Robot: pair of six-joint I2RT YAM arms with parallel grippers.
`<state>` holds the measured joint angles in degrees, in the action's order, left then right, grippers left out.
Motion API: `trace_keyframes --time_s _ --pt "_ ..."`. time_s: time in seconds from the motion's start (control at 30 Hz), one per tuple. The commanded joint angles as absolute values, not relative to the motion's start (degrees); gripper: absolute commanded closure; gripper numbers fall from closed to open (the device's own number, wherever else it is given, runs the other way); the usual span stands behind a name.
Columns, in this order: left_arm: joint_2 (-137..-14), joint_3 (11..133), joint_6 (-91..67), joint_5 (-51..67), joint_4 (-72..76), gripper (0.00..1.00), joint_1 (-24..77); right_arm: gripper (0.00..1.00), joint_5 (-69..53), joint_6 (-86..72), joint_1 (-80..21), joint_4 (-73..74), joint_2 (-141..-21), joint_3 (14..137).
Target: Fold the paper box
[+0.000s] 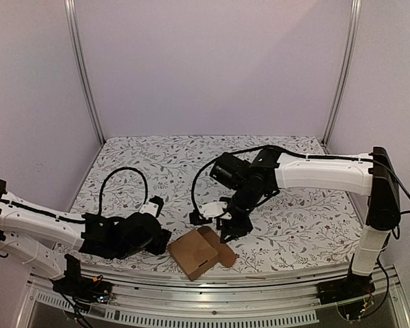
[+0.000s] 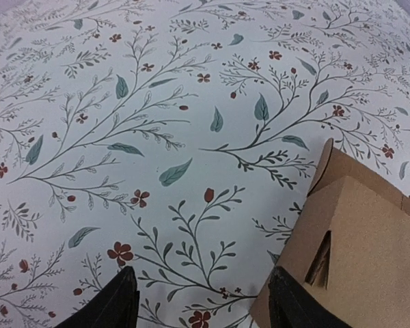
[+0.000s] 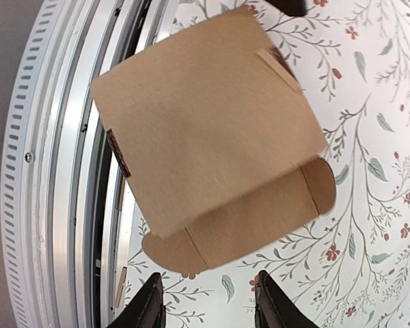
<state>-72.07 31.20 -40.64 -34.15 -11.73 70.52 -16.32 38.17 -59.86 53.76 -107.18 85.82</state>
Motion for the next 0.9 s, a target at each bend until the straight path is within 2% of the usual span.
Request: trace_keyframes --time_s 0.0,0.1,0.27,0.4,0.57,0.67,0.77,0.87 --pt "-71.67 32.25 -46.29 -35.37 -16.4 0.35 71.46 0.53 -22.01 35.75 -55.54 58.01 -103.12 86.43" --pt "-71.6 35.38 -50.46 -34.73 -23.96 0.37 73.19 0.49 -22.9 34.63 -51.64 57.96 -100.26 84.26" --pt "-67.86 41.52 -62.5 -43.94 -43.42 0.4 84.75 0.42 -23.71 33.09 -47.65 57.15 -99.59 83.33" --pt "-69.93 43.08 -62.39 -35.31 -44.49 0.46 88.68 0.41 -23.25 32.0 -47.59 57.02 -101.16 85.67" --pt "-77.76 47.83 -72.03 -33.42 -56.68 0.57 93.91 0.41 -21.42 31.94 -47.41 57.5 -100.51 86.79" --pt "-80.38 48.16 -73.02 -32.93 -57.49 0.56 94.15 0.41 -21.21 32.16 -47.23 57.82 -99.28 86.22" --pt "-81.53 47.34 -70.69 -35.55 -55.66 0.53 90.2 0.4 -20.14 31.85 -46.52 57.47 -98.0 85.43" --pt "-80.98 46.16 -62.55 -37.07 -47.95 0.5 82.66 0.24 -16.56 28.67 -42.47 55.53 -97.8 85.15"
